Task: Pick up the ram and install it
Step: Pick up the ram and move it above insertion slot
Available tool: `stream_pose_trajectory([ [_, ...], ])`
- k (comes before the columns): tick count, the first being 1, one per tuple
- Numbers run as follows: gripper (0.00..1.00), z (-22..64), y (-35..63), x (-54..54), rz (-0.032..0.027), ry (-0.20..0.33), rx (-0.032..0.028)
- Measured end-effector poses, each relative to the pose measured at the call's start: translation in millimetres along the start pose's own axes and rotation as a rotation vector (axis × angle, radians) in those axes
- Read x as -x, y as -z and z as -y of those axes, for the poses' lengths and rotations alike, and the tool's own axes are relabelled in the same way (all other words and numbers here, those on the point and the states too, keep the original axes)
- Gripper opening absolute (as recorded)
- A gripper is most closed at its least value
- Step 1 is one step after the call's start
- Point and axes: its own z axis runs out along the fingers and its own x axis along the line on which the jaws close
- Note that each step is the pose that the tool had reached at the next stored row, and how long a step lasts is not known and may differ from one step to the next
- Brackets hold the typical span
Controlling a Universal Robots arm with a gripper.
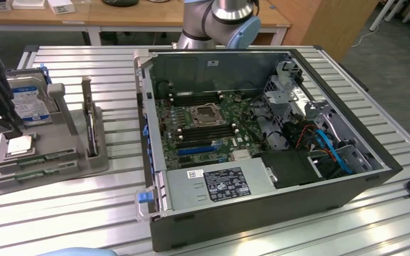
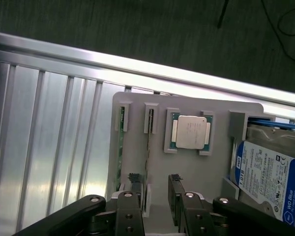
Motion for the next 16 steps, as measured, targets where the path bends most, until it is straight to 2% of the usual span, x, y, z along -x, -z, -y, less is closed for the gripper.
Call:
stream_pose_trajectory([
  [7, 0.36, -1.4, -7.0, -8.1, -0.0007, 0.0, -0.0036],
  [16, 0.36, -3.2, -19.8, -17.9, -0.0025, 0.0, -0.0139],
])
